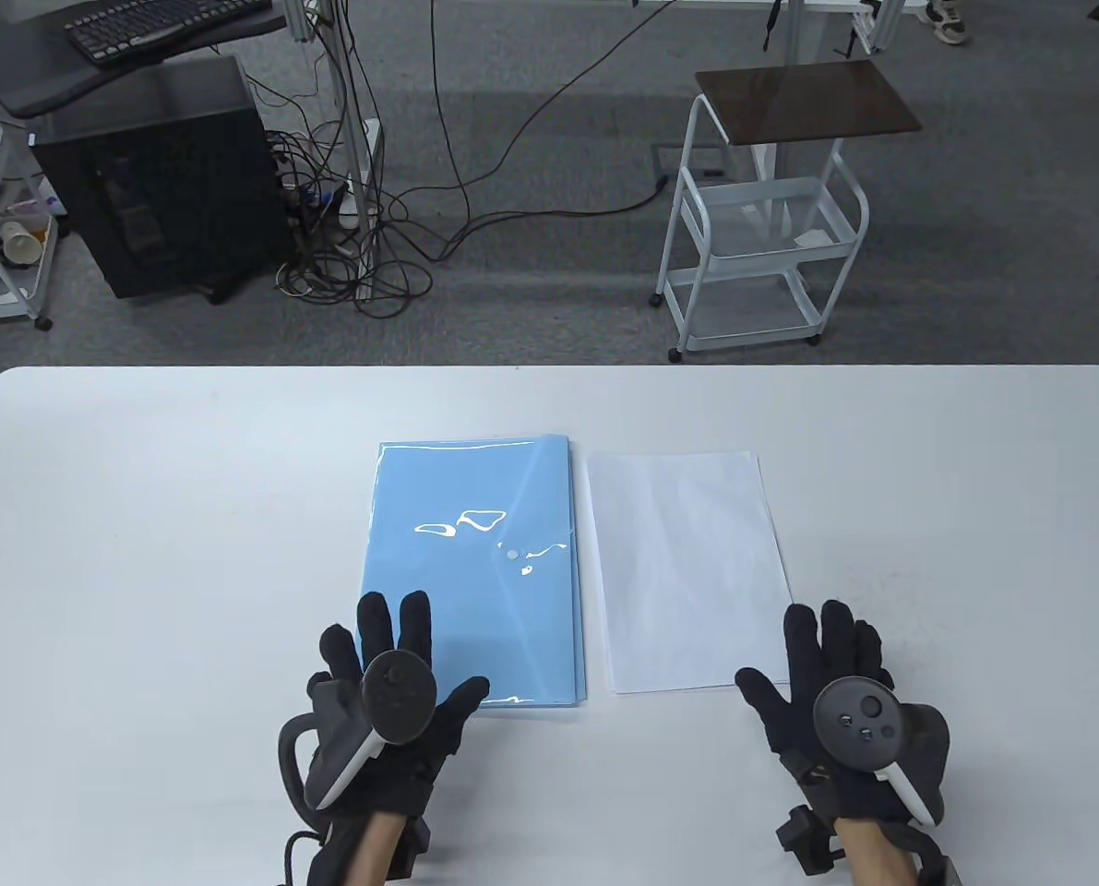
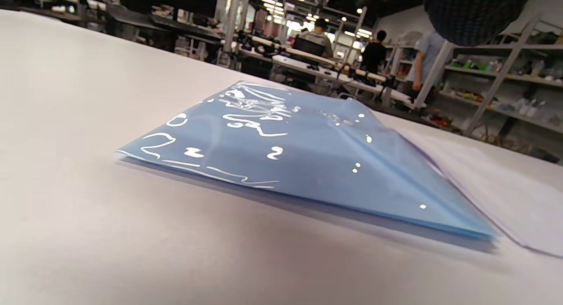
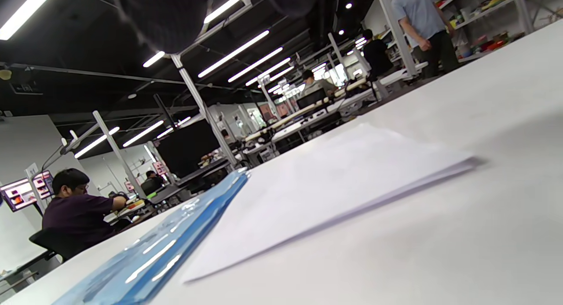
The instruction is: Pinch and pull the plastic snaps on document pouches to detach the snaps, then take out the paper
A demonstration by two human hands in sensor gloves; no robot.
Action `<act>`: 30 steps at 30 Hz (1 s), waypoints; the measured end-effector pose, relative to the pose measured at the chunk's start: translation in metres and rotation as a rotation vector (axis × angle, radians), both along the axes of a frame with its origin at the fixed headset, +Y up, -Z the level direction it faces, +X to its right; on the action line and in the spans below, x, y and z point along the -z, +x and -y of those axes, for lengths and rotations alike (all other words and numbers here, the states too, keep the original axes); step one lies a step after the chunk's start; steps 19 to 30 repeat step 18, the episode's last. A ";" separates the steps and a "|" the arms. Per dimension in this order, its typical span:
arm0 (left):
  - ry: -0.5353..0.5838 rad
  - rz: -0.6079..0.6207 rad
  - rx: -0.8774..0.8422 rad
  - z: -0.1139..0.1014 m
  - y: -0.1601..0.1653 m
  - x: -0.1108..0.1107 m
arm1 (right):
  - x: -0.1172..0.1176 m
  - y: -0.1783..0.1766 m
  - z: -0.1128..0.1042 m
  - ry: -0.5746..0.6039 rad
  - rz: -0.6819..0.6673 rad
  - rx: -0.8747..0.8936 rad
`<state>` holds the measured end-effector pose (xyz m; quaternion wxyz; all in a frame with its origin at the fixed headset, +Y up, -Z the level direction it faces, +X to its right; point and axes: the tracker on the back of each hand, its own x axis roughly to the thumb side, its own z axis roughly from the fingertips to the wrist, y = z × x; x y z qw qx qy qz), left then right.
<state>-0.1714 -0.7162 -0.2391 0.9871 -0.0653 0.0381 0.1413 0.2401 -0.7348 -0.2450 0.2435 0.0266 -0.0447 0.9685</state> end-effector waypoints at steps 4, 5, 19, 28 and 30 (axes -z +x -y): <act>0.001 -0.031 0.045 0.007 -0.004 -0.002 | 0.002 -0.003 0.005 -0.009 0.015 -0.063; 0.001 -0.035 0.049 0.008 -0.005 -0.002 | 0.002 -0.004 0.006 -0.012 0.020 -0.071; -0.015 -0.061 0.065 0.015 -0.008 -0.007 | 0.001 -0.008 0.017 -0.043 0.037 -0.167; -0.015 -0.061 0.065 0.015 -0.008 -0.007 | 0.001 -0.008 0.017 -0.043 0.037 -0.167; -0.015 -0.061 0.065 0.015 -0.008 -0.007 | 0.001 -0.008 0.017 -0.043 0.037 -0.167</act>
